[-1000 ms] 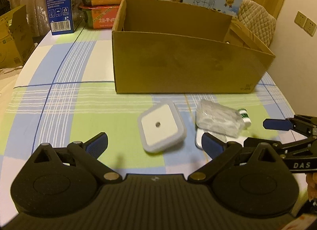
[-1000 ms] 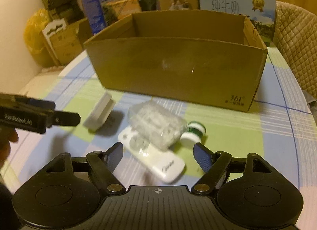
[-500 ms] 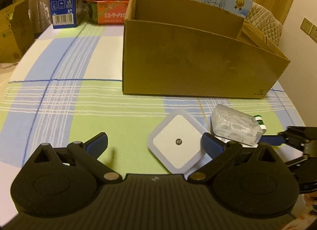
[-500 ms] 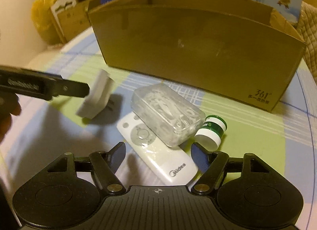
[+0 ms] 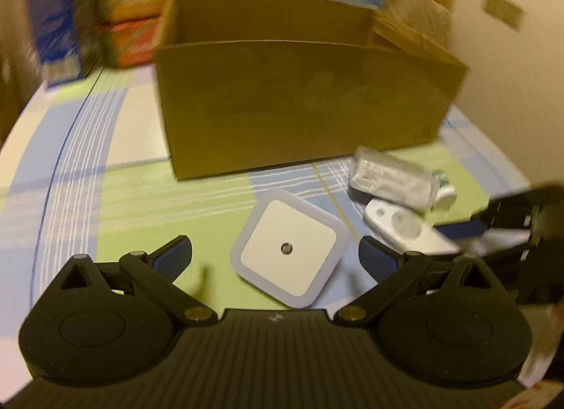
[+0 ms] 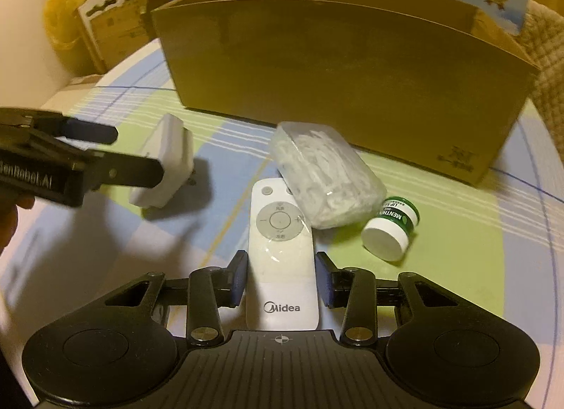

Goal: Organize rigid objects
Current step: 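Close the left tool on the night light while the right tool grasps the remote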

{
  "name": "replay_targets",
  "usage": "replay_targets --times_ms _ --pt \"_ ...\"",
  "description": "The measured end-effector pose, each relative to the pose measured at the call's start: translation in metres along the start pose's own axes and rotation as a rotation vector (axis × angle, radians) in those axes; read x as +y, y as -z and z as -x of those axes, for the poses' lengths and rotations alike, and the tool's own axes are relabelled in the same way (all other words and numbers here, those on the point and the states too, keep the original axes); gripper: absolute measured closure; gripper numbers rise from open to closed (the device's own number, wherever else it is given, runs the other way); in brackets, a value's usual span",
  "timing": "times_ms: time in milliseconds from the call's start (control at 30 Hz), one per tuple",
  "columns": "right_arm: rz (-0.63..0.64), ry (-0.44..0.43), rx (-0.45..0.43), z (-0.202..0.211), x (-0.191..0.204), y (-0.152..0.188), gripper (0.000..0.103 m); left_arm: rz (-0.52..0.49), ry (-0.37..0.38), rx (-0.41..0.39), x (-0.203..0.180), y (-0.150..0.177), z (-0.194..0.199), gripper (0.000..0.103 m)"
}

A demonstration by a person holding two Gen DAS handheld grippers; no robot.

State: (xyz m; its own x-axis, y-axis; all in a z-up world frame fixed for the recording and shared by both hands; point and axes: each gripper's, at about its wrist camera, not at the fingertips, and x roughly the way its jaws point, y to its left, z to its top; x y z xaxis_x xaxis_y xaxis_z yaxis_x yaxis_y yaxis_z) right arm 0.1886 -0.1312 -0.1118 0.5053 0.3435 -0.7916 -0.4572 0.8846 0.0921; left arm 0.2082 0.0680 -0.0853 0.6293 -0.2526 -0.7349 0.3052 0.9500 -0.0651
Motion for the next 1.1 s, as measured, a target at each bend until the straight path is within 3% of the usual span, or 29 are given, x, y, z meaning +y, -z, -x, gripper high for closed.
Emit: replay_targets --times_ms 167,267,567,733,967,1100 --pt "-0.013 0.004 -0.006 0.002 -0.003 0.000 0.066 -0.153 0.037 0.010 -0.007 -0.004 -0.015 0.006" --pt "-0.024 0.016 -0.011 0.001 -0.005 0.000 0.066 -0.189 0.061 0.026 -0.008 -0.006 -0.022 0.017" --pt "-0.020 0.030 -0.023 -0.001 -0.004 0.001 0.065 -0.091 0.107 0.090 -0.017 0.002 -0.013 0.025" --pt "-0.010 0.035 -0.037 -0.003 -0.003 0.000 0.064 -0.073 0.075 0.078 -0.021 0.000 -0.014 0.025" --pt "0.010 0.043 -0.053 -0.008 0.000 -0.001 0.063 -0.117 0.017 0.057 -0.027 0.000 -0.016 0.041" --pt "0.010 0.048 -0.059 -0.009 0.001 -0.002 0.063 -0.117 0.009 0.052 -0.028 0.000 -0.016 0.042"
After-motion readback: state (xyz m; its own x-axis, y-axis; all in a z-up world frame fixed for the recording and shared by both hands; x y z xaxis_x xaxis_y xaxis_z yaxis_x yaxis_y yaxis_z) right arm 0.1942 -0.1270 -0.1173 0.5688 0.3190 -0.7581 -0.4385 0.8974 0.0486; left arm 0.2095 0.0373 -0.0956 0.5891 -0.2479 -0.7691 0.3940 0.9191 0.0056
